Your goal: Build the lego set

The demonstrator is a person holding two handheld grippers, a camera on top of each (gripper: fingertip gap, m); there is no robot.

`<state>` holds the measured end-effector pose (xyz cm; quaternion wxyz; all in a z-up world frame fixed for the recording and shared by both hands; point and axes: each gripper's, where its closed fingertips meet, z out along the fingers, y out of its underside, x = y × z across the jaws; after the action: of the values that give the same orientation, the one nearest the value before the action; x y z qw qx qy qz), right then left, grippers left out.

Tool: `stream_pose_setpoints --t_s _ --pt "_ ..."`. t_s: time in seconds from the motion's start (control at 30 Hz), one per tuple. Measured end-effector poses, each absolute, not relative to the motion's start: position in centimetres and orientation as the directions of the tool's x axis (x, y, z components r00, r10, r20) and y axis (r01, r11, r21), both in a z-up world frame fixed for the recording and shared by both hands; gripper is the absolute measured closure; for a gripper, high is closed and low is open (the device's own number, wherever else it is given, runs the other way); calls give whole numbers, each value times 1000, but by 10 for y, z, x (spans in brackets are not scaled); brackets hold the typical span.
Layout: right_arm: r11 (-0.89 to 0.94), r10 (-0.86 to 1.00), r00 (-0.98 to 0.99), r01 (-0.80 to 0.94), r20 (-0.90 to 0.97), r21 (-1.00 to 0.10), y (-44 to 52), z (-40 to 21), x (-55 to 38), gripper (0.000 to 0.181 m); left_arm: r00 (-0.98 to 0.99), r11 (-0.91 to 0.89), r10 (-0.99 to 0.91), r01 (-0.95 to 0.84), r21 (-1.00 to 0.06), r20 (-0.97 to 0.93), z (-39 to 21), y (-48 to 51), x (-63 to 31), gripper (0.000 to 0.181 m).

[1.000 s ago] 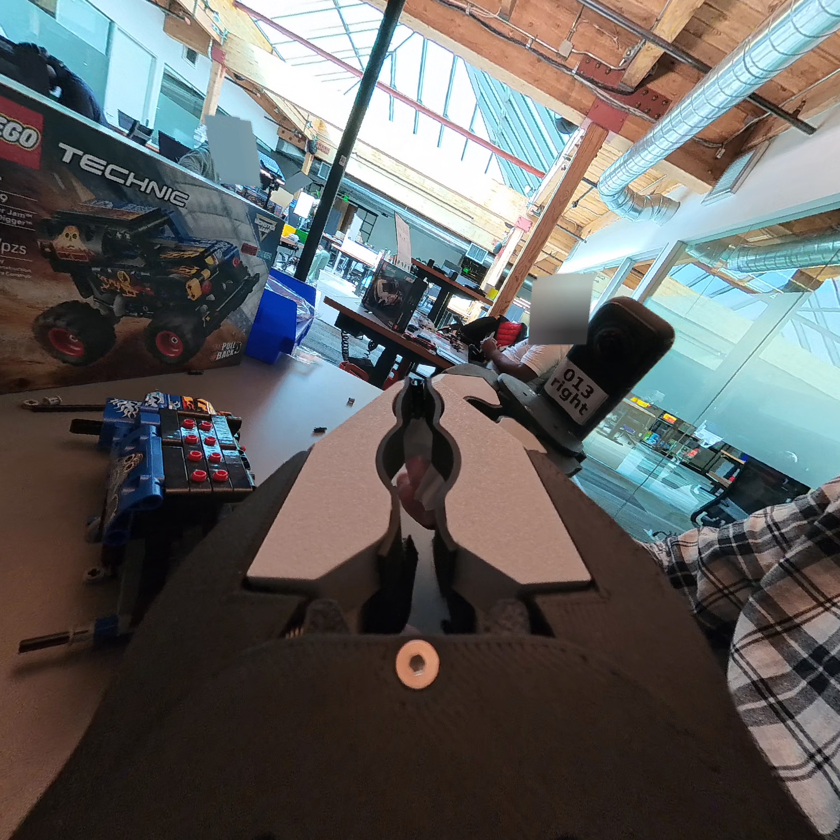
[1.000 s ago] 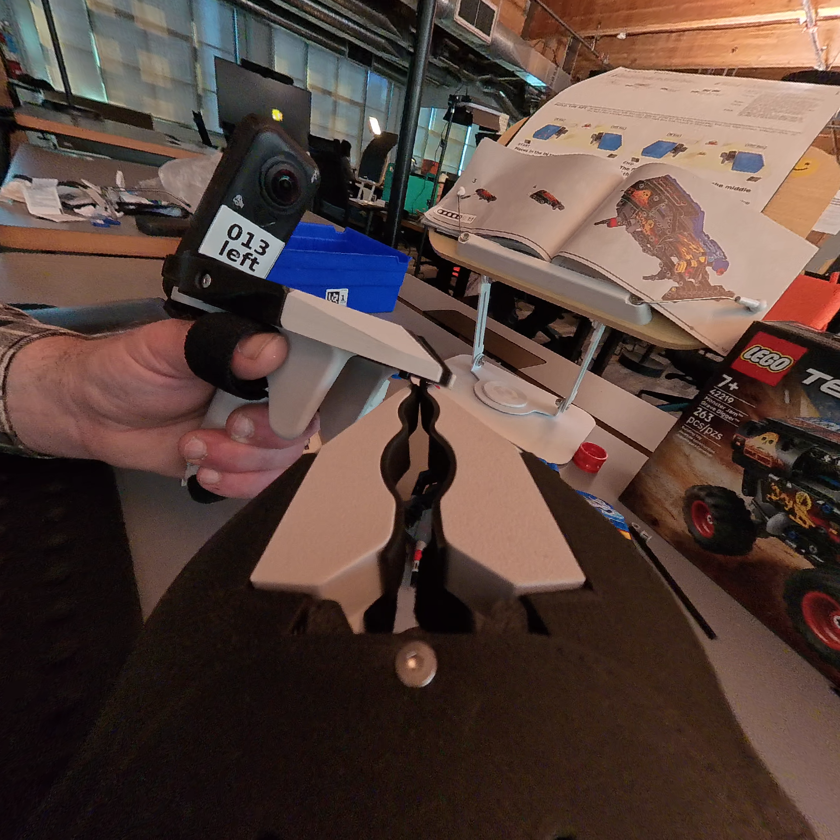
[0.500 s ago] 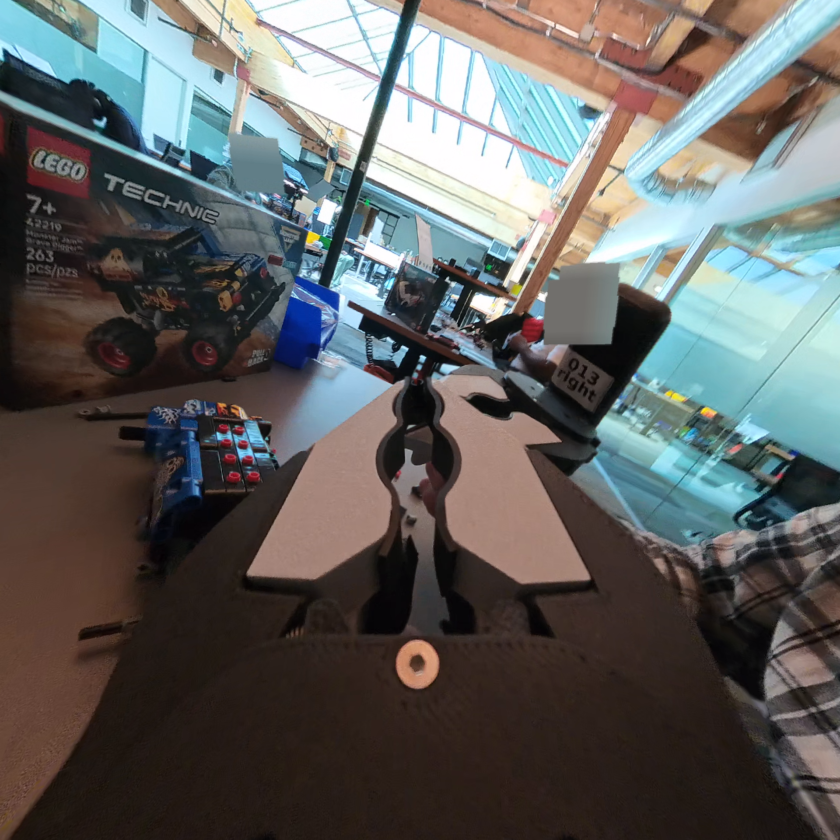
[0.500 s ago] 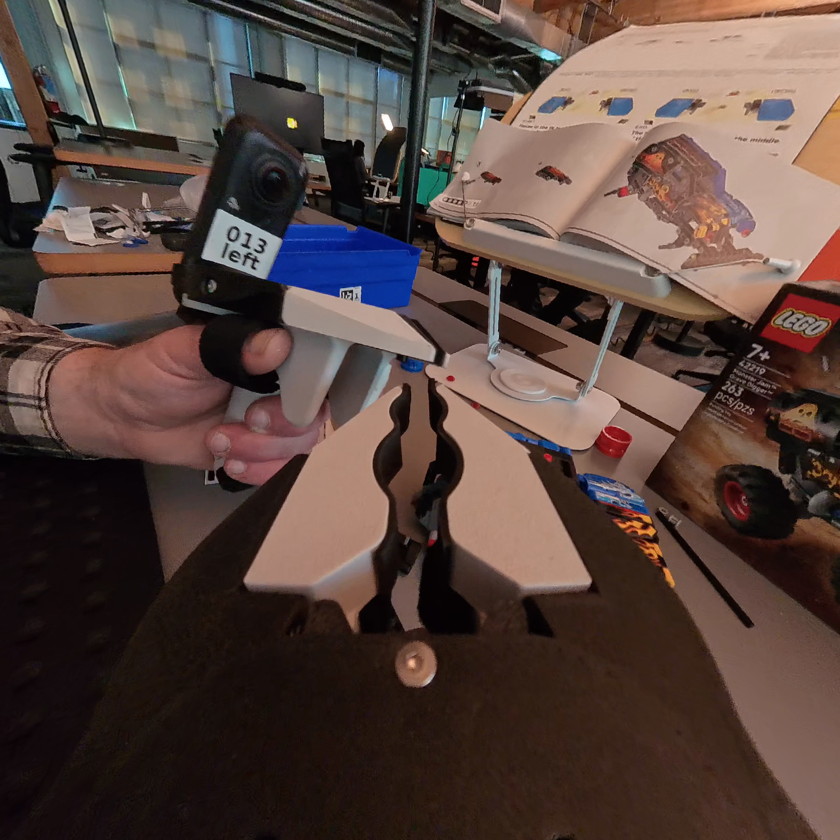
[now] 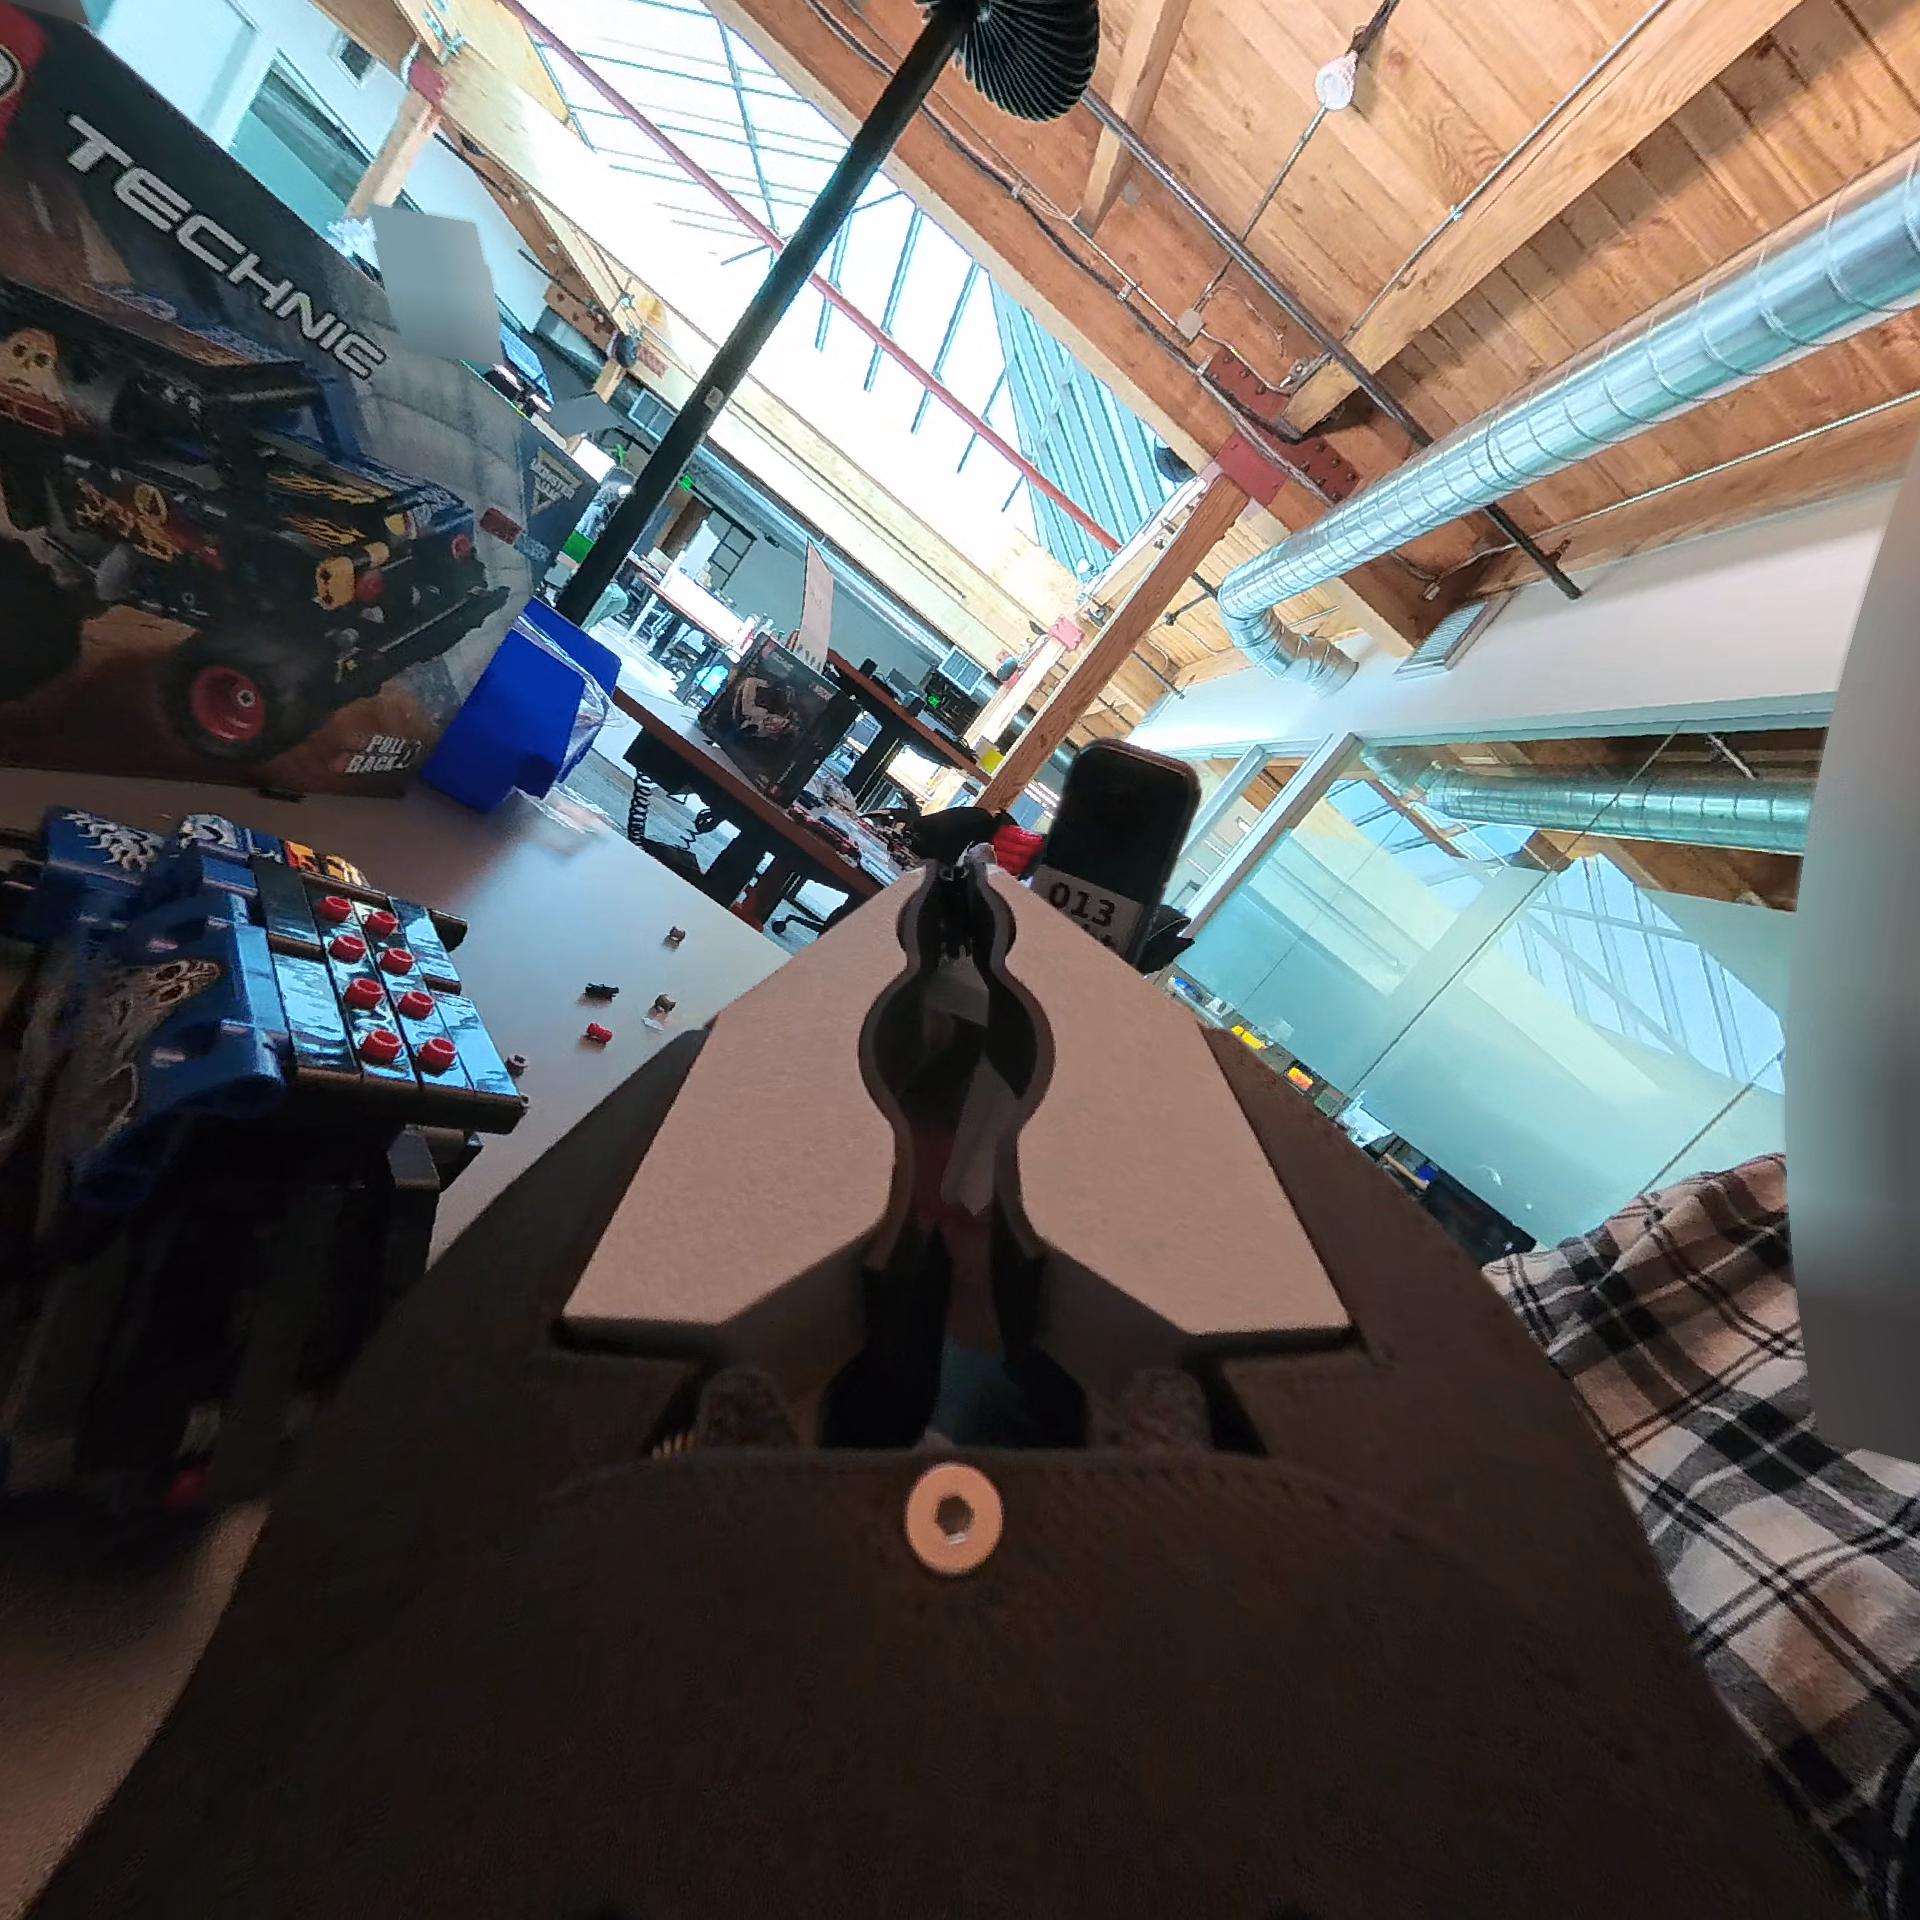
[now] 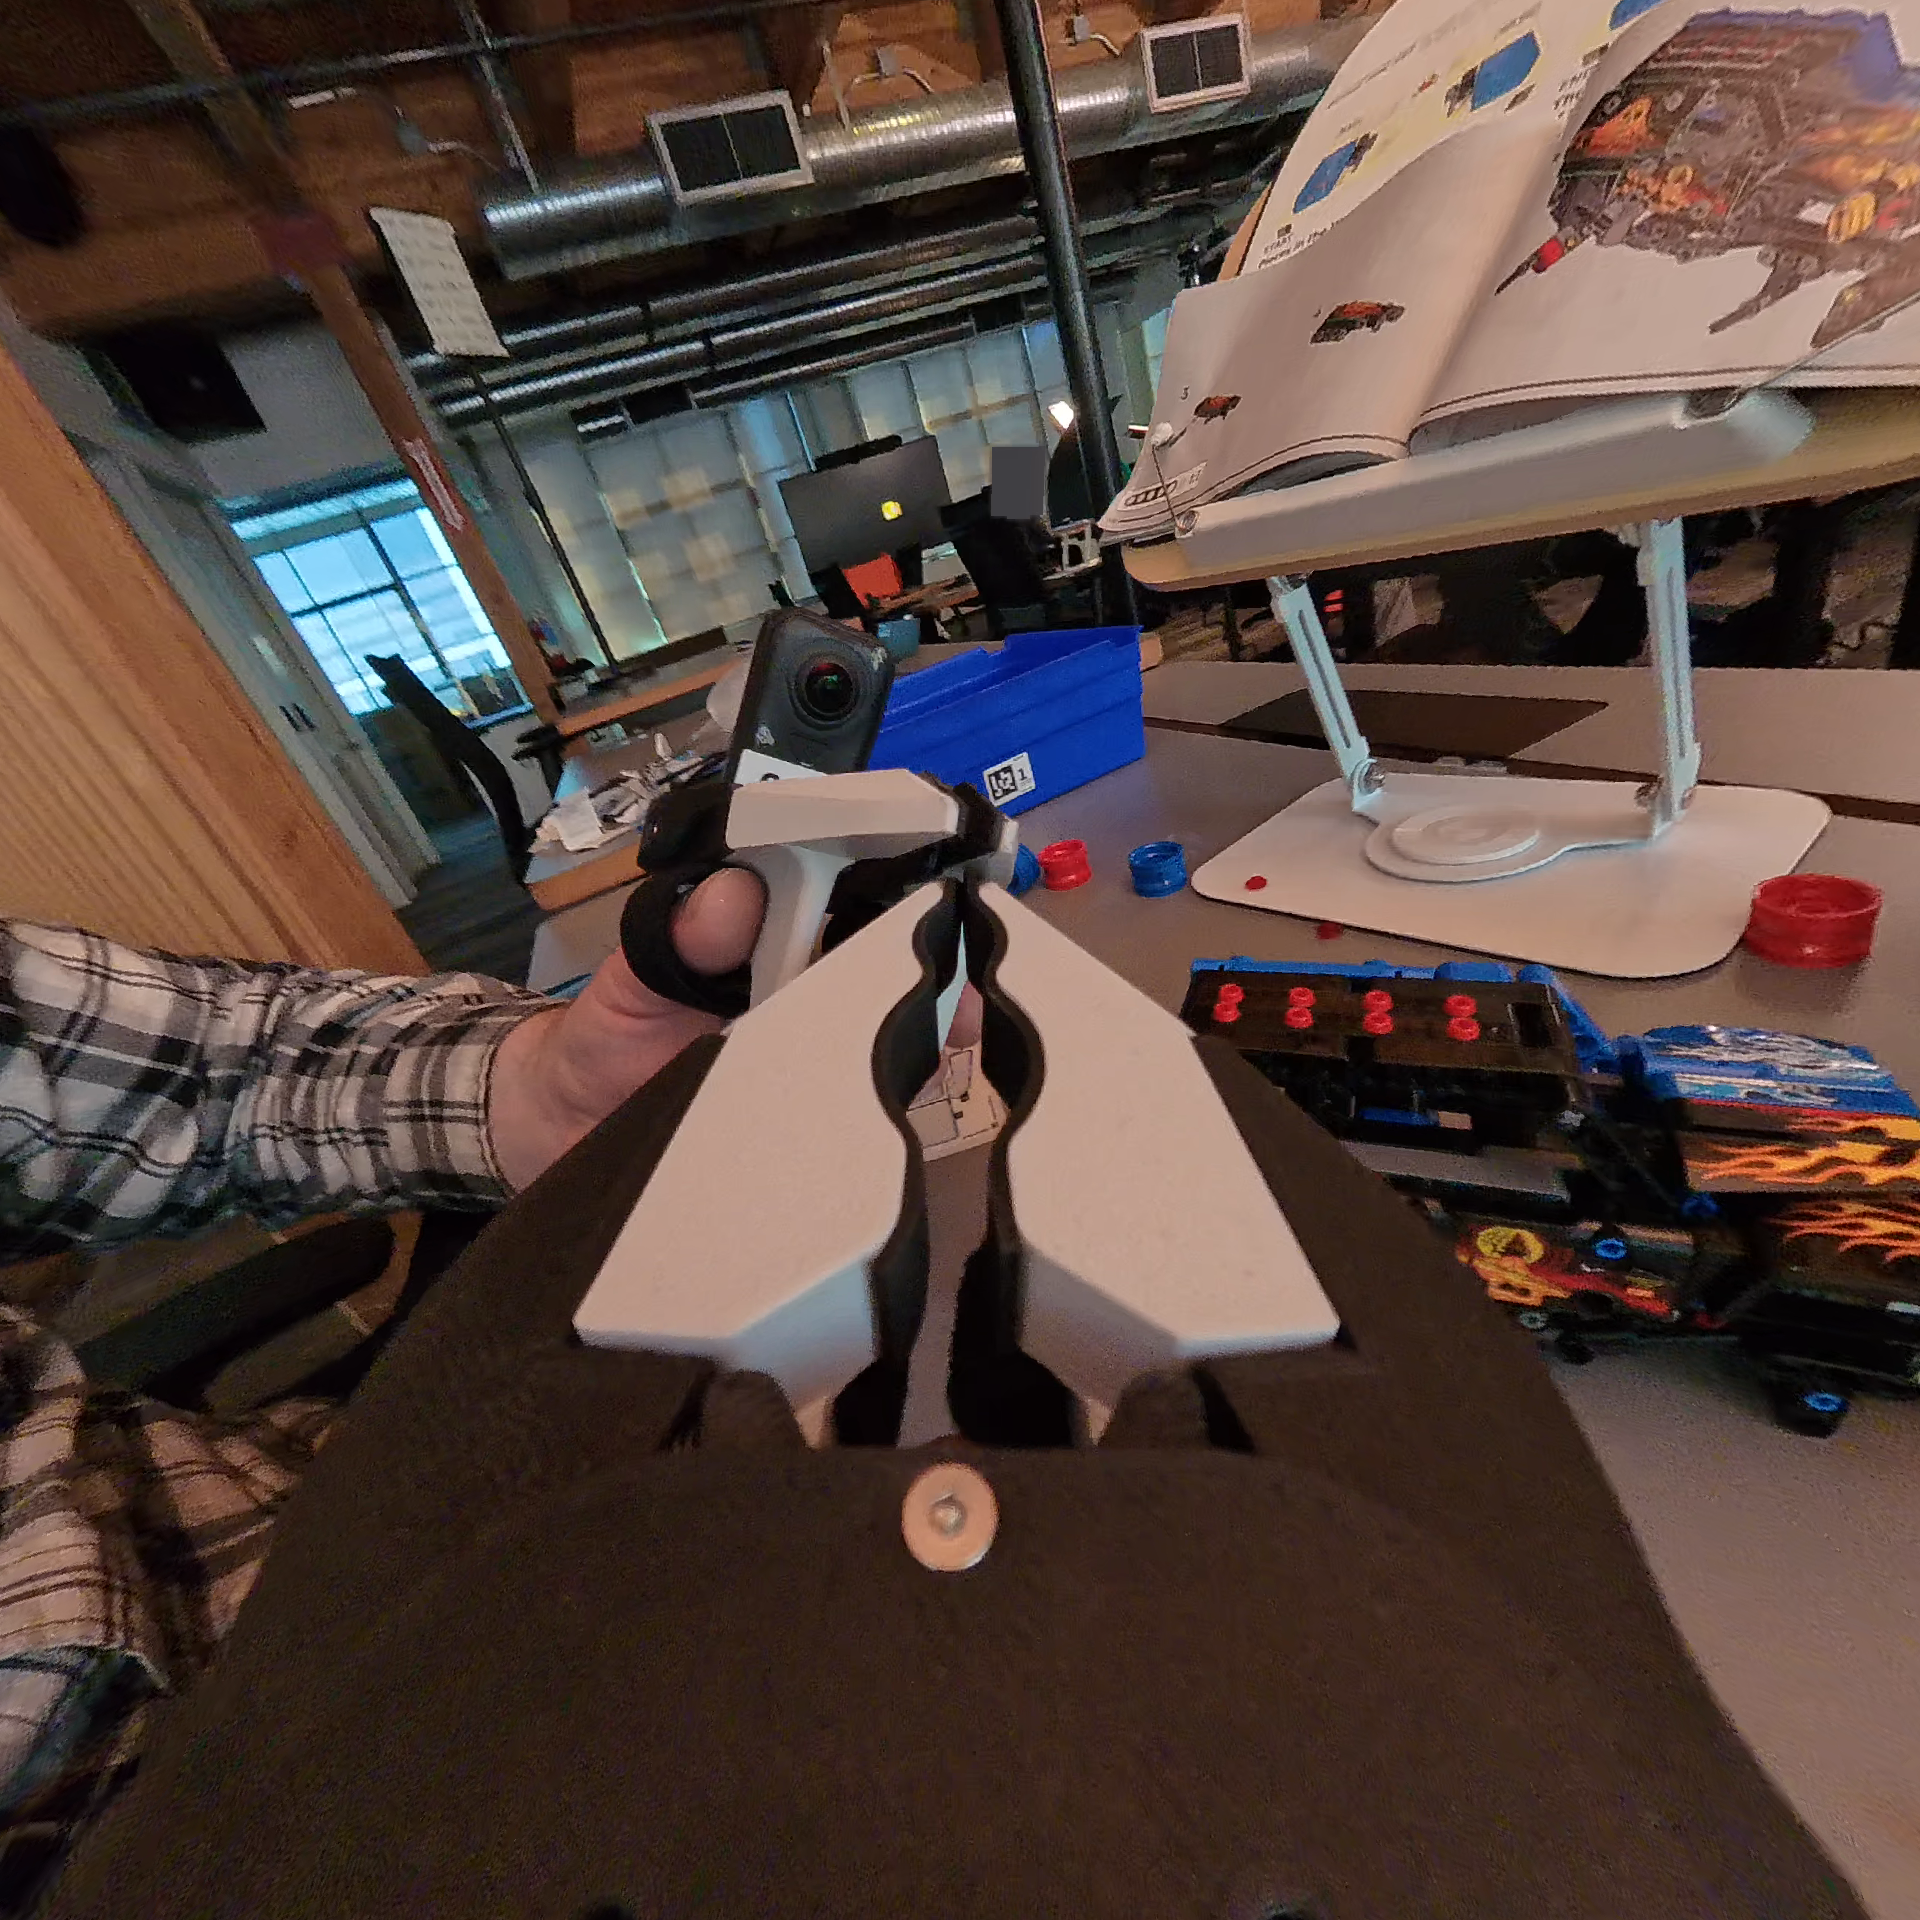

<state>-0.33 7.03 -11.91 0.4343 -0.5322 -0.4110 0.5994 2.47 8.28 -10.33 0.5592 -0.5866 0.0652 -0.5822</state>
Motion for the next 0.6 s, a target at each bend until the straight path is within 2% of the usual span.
stream_pose_setpoints --t_s 0.6 --pt "-421 898 -189 -109 -397 -900 65 -113 3 177 244 -405 -727 602 -688 642 -100 81 26 179"
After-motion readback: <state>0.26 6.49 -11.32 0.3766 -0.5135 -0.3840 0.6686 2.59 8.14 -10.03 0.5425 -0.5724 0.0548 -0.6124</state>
